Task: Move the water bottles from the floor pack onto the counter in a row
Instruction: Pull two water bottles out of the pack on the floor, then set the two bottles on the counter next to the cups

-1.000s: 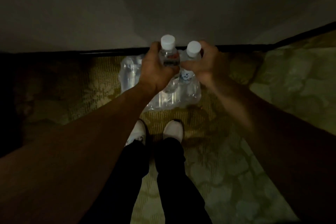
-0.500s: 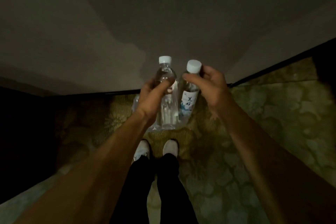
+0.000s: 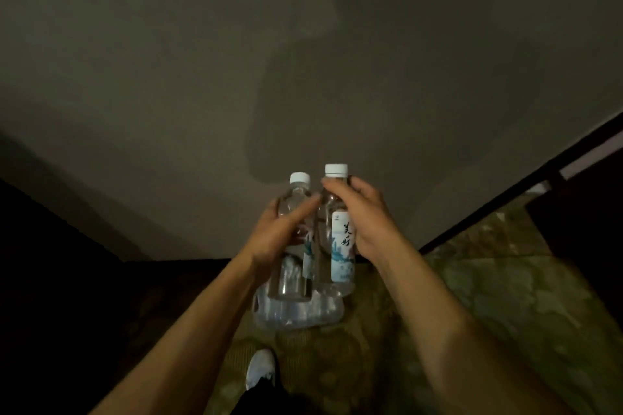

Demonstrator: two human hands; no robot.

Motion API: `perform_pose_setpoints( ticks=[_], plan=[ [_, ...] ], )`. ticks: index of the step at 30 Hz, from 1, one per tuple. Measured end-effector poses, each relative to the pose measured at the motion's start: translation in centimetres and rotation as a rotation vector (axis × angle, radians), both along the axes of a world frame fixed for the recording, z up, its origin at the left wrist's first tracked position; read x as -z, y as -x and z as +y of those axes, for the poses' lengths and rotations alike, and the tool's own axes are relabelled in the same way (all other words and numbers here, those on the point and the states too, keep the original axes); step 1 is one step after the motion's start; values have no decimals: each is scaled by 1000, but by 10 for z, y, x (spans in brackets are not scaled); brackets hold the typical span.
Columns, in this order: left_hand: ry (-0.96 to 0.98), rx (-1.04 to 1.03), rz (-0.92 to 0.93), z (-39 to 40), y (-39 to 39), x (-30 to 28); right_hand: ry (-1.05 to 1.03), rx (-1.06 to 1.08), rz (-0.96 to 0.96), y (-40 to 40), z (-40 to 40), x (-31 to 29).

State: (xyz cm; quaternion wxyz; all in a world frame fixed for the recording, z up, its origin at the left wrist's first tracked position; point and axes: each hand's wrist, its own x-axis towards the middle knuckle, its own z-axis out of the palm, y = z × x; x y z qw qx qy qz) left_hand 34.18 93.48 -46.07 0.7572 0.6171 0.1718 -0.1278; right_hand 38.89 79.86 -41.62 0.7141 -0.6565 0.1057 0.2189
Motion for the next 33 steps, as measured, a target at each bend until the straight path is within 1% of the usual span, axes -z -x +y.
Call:
perform_pose_setpoints(
  ticks=[2,5,9,12,16,19,27,33],
  plan=[
    [-9,-17,-5,5,16,-17,-54,-28,6,13,4,-19],
    [2,-101,-38,12,42,-42,-95,-56,-15,35,7,-43],
    [-31,-141,-166,17,78,-81,-136,-69,-69,64,11,-68],
    [-115,-144,-277,26,107,-110,-135,-110,-156,81,21,-93],
    [-228,-146,-369,53,137,-150,-157,-161,-299,101,44,-128],
    [-259,-129,-430,76,156,-178,-161,-195,-374,117,64,-153],
    [-370,-277,-571,154,217,-235,-229,-283,-579,171,145,-215],
    [-477,-341,-663,232,275,-272,-342,-303,-641,221,234,-246]
  ],
)
